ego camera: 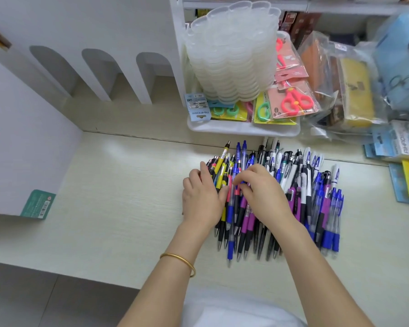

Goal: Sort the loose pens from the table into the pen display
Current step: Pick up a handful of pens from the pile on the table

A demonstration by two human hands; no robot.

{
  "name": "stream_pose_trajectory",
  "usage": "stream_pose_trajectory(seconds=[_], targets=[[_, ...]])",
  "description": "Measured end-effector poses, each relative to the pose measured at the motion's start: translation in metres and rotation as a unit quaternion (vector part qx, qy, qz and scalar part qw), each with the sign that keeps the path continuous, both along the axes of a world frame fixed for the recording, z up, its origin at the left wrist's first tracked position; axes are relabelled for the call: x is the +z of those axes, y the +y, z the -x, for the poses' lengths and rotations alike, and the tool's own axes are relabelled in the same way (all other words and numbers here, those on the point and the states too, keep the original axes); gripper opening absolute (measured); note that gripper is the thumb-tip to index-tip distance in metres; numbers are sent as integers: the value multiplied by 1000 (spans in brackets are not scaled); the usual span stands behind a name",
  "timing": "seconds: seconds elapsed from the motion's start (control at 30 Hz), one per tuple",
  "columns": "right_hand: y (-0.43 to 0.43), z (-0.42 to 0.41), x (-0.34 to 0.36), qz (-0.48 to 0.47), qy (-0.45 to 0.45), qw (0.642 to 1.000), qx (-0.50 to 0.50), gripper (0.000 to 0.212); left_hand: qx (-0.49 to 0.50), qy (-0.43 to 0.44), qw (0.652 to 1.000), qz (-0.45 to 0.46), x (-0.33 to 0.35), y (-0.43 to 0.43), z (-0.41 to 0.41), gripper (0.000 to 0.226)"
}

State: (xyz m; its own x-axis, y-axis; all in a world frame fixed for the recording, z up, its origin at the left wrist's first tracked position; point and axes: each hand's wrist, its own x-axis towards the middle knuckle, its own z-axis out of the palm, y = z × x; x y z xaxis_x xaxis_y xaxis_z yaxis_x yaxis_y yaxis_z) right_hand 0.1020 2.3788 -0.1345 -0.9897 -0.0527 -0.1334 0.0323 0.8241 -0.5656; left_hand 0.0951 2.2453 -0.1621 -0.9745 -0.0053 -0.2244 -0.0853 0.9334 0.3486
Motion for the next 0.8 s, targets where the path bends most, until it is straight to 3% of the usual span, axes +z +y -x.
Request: stream_pose_trajectory(seconds=[0.23,0.8], targets=[[-1,1,4,-5,-17,1000,-21,23,15,38,999,-17,-6,-1,-3,72],[-1,-3,5,42,57,996,-59,24,10,-9,999,-46,-1,-4,1,88]])
